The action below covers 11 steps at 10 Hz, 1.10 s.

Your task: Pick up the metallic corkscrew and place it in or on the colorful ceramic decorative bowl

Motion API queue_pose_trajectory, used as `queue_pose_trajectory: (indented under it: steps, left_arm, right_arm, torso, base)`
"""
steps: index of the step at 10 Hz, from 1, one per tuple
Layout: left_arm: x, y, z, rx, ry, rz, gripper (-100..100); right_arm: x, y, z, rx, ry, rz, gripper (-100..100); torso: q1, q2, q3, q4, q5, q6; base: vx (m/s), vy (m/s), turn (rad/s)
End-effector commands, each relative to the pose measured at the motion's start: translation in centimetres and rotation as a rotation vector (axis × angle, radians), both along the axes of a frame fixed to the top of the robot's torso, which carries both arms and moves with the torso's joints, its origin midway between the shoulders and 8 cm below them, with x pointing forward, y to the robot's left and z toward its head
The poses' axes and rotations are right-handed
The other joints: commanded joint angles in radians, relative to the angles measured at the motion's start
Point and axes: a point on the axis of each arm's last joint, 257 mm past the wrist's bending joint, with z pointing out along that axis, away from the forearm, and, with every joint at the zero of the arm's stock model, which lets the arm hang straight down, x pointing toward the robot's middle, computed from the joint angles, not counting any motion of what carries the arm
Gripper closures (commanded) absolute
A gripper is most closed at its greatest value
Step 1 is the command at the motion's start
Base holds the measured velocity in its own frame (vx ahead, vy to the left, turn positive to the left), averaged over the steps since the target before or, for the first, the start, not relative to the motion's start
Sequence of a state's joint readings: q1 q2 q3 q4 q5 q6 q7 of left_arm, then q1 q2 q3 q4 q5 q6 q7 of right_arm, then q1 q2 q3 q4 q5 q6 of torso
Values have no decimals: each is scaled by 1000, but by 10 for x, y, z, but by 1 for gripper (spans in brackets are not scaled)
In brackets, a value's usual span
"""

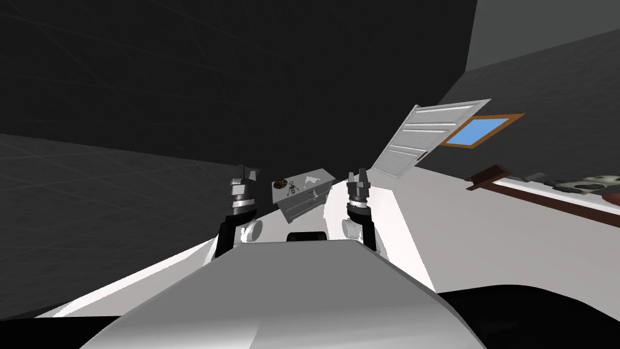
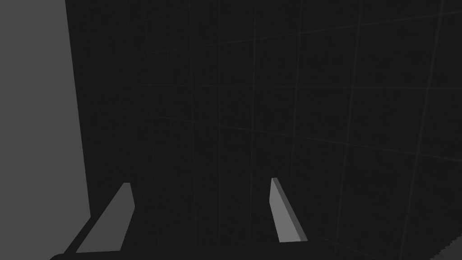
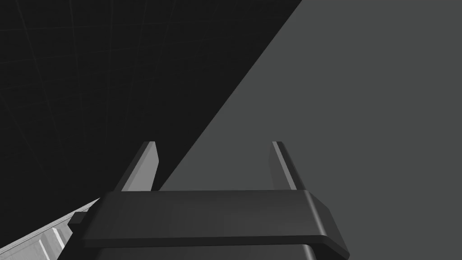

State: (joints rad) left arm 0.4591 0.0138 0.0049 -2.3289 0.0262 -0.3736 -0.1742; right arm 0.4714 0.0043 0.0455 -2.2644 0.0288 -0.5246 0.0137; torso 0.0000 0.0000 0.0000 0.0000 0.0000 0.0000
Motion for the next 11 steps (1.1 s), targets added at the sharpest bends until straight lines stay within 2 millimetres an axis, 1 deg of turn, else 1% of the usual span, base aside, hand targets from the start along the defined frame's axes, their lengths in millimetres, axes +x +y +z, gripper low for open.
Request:
queue_pose_trajectory:
  steps: [1,3,6,8,11]
  left_arm:
    - [3,-3,-4,43,13,-1,-100]
    - [10,-7,-12,120,36,6,-100]
    - [25,-9,-29,266,78,46,-100]
    - [37,-8,-43,376,107,87,-100]
    - [56,-1,-64,552,147,164,-100]
  right_arm:
    - [0,0,0,0,0,0,0]
    - [0,0,0,0,0,0,0]
    - [0,0,0,0,0,0,0]
    - [0,0,0,0,0,0,0]
    - [0,0,0,0,0,0,0]
  torso:
    - [0,0,0,0,0,0]
    - [2,0,0,0,1,0]
    - [6,1,0,0,1,0]
    - [7,0,0,0,2,0]
    - [9,2,1,0,2,0]
  base:
    - [1,18,-25]
    - [-1,45,-41]
    - [-14,81,-60]
    - [-2,114,-80]
    - [-35,124,-100]
